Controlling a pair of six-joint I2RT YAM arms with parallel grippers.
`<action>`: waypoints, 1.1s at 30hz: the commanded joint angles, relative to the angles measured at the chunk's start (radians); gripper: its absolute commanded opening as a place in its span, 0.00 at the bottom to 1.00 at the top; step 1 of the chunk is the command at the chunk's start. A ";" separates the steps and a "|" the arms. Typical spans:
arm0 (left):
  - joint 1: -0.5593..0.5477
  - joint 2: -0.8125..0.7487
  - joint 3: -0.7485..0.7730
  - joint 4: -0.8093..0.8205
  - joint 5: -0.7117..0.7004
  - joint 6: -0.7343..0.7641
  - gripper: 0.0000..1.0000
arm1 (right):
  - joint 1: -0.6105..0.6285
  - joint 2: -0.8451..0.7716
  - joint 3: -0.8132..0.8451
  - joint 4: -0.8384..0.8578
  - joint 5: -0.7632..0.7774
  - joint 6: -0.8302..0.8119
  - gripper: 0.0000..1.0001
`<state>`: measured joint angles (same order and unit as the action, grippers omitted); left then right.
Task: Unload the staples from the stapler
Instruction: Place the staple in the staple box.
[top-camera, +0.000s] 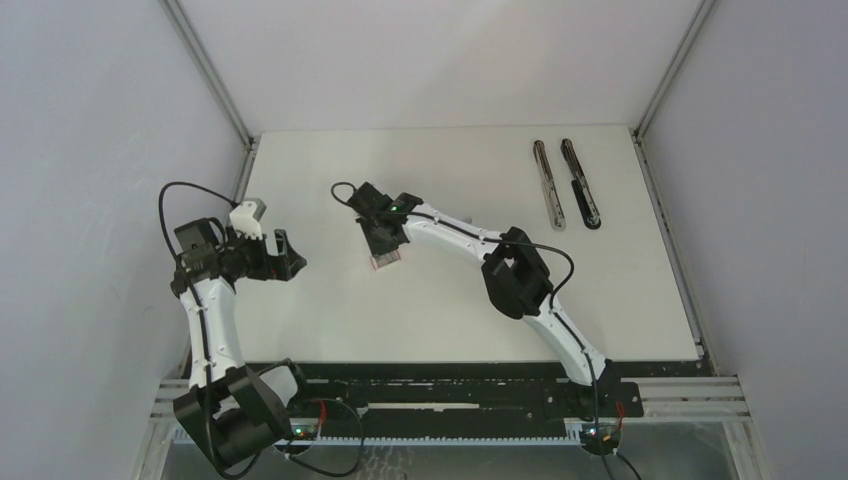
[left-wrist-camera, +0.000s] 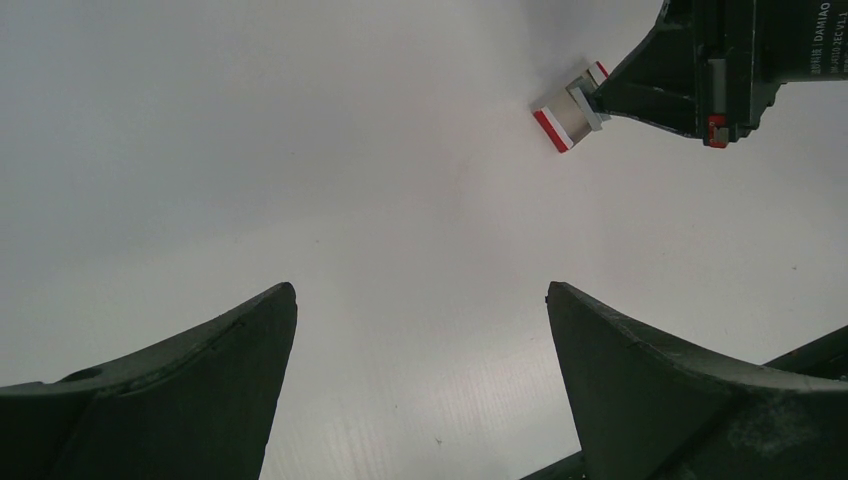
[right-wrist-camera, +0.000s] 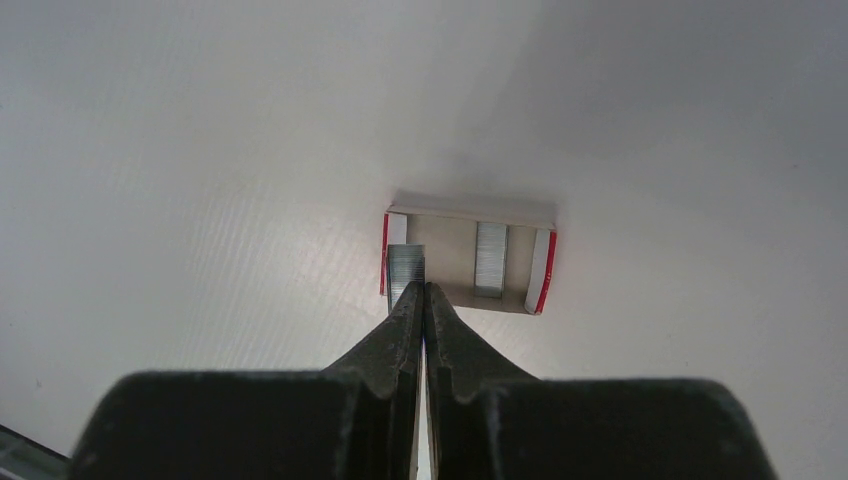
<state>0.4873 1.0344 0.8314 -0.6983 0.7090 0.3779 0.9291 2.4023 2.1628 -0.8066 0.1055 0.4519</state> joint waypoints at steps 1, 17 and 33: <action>0.003 -0.010 -0.015 0.024 0.006 0.014 1.00 | -0.009 0.017 0.060 0.014 0.005 0.036 0.00; 0.003 0.001 -0.017 0.031 0.009 0.015 1.00 | -0.023 0.039 0.070 -0.017 0.016 0.048 0.00; 0.003 -0.002 -0.017 0.030 0.012 0.016 1.00 | -0.023 0.058 0.055 -0.011 0.031 0.050 0.00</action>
<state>0.4873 1.0367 0.8314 -0.6964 0.7094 0.3779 0.9100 2.4615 2.2005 -0.8322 0.1112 0.4835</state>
